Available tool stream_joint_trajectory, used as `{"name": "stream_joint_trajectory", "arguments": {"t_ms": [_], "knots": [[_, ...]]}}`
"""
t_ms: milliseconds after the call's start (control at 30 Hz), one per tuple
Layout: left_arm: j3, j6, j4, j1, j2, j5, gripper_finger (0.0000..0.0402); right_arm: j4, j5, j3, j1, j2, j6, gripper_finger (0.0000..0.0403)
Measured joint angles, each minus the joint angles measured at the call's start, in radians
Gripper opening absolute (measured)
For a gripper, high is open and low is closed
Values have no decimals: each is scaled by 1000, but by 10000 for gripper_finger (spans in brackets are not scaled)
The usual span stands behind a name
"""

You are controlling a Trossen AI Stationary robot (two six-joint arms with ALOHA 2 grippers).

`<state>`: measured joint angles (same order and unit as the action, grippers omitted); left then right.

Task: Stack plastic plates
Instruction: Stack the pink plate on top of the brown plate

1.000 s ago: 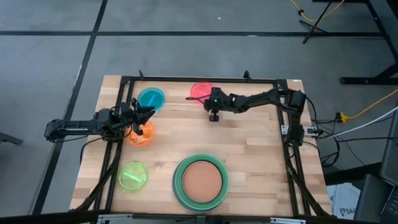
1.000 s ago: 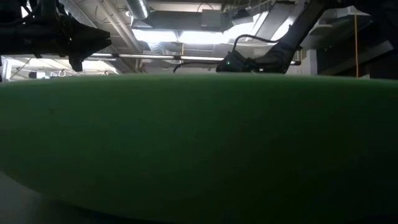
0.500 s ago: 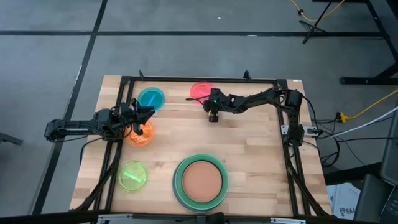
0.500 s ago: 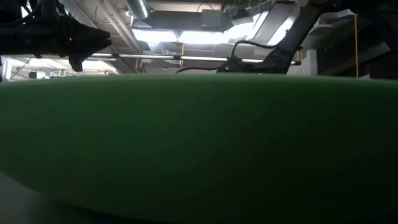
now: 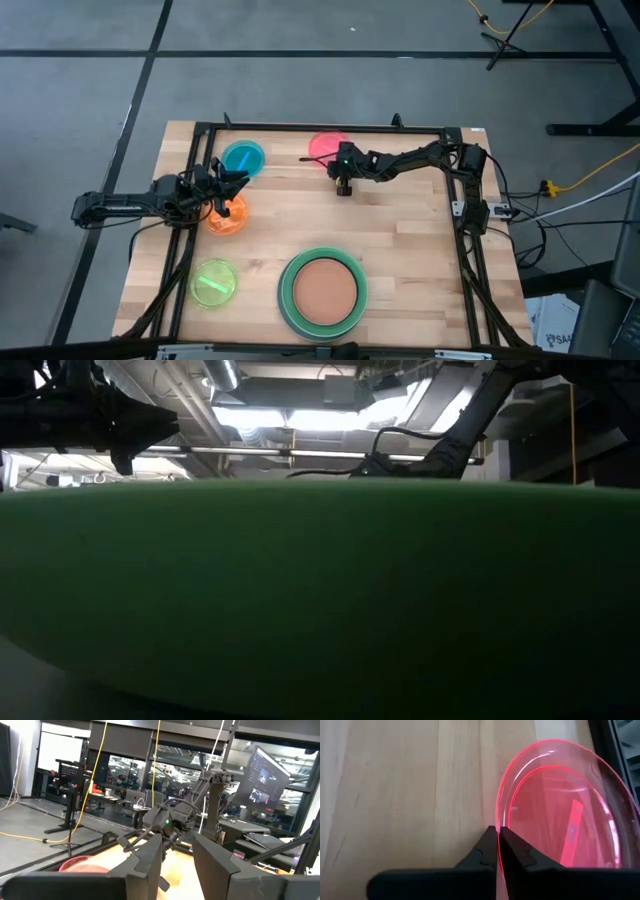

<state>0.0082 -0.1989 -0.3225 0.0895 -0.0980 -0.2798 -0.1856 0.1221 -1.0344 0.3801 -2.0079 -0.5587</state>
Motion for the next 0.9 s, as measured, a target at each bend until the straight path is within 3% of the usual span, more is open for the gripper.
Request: {"name": "stream_joint_trajectory", "arguments": {"t_ms": [400, 900], "knots": [[0, 0, 0, 0, 0, 2, 103, 27, 8, 4, -64, 79, 3, 1], [0, -8, -10, -1, 0, 11, 103, 87, 68, 2, -331, 264, 2, 1]]}}
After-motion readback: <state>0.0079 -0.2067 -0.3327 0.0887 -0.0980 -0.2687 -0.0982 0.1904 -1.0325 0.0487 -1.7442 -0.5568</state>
